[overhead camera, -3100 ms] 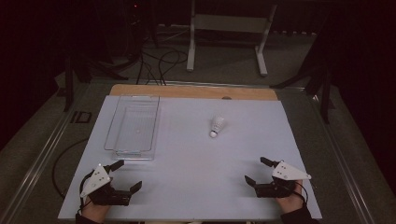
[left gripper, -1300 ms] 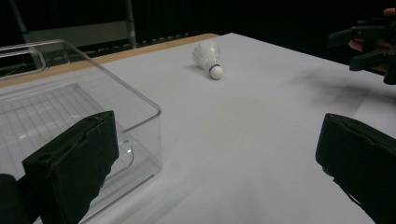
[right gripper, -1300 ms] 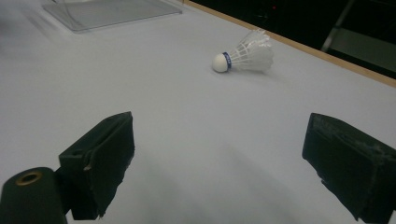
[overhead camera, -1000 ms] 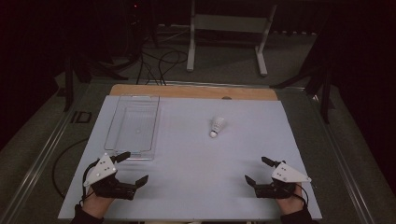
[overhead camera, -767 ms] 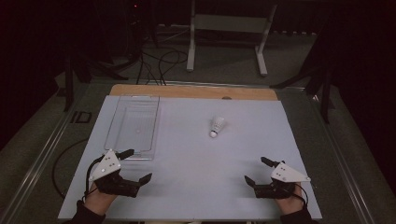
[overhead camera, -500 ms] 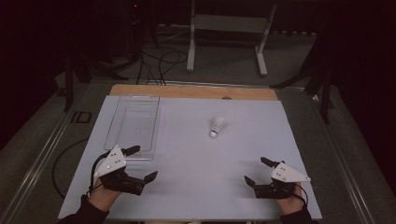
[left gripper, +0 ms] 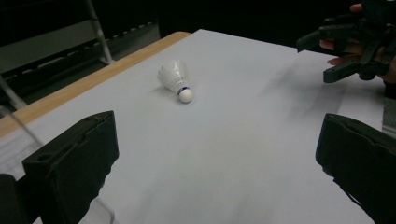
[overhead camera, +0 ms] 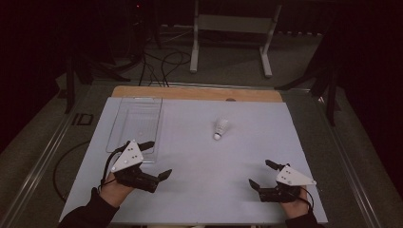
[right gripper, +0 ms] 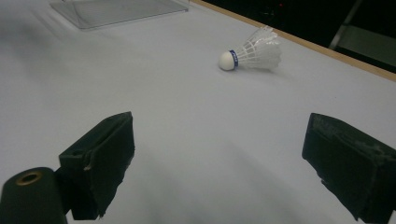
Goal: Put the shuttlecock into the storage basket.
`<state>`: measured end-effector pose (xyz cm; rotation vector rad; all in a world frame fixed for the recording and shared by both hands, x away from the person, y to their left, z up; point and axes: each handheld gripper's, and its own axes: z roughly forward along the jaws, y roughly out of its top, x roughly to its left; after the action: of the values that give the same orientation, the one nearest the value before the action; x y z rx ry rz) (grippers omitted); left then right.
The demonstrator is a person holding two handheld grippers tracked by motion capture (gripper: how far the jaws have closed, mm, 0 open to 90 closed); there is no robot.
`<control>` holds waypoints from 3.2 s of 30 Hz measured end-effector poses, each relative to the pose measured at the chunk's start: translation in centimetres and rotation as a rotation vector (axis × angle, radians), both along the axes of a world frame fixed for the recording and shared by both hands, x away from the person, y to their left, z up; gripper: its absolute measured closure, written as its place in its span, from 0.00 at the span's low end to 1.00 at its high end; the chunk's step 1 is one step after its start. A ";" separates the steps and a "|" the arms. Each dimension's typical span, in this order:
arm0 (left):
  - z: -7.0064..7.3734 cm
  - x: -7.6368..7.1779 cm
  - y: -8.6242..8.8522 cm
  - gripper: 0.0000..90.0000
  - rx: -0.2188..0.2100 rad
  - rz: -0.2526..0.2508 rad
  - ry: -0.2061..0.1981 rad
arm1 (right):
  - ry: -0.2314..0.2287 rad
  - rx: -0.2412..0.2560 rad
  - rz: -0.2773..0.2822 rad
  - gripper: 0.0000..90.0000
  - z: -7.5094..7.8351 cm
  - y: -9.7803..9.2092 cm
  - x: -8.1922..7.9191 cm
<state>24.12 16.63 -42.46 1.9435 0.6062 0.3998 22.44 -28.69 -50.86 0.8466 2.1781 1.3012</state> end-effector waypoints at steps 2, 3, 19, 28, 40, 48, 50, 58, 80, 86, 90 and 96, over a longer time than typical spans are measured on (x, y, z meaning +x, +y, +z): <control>0.3 0.3 -0.3 0.00 0.001 -0.008 0.007 | 0.000 0.000 0.000 0.10 0.0 0.0 0.0; 0.3 0.3 -0.3 0.00 0.001 -0.008 0.007 | 0.001 0.001 0.000 0.10 0.0 0.0 0.0; 0.7 2.4 -3.3 0.00 0.057 -0.031 0.051 | 0.004 0.001 0.003 0.10 -0.1 0.1 0.0; 1.1 3.4 -4.9 0.00 0.069 -0.053 0.059 | 0.002 0.002 0.004 0.10 -0.1 0.0 0.0; 1.6 4.7 -7.0 0.00 0.096 -0.070 0.073 | -0.001 0.000 0.004 0.10 0.0 0.0 0.0; 1.6 5.9 -8.3 0.00 0.096 -0.079 0.091 | -0.002 0.003 0.004 0.10 0.0 0.0 0.0; 1.6 6.2 -8.6 0.00 0.105 -0.077 0.095 | 0.002 0.004 0.003 0.10 0.0 0.0 0.0; 1.1 7.2 -9.7 0.00 0.123 -0.072 0.118 | 0.002 0.006 0.004 0.10 -0.1 0.0 0.0; -1.7 9.0 -13.5 0.00 0.205 -0.056 0.172 | 0.000 0.013 0.006 0.10 0.1 0.0 0.0; -3.0 9.4 -14.4 0.00 0.226 -0.054 0.187 | 0.001 0.015 0.006 0.10 0.0 -0.1 0.0; -3.7 9.8 -14.9 0.00 0.229 -0.031 0.235 | 0.001 0.014 0.006 0.10 0.0 -0.1 0.0; -4.2 10.2 -16.1 0.00 0.309 0.031 0.277 | 0.002 0.017 0.005 0.10 0.0 -0.1 0.0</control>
<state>34.30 0.50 -46.63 2.3100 0.7909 0.2549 22.40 -28.80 -50.84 0.8502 2.1753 1.3234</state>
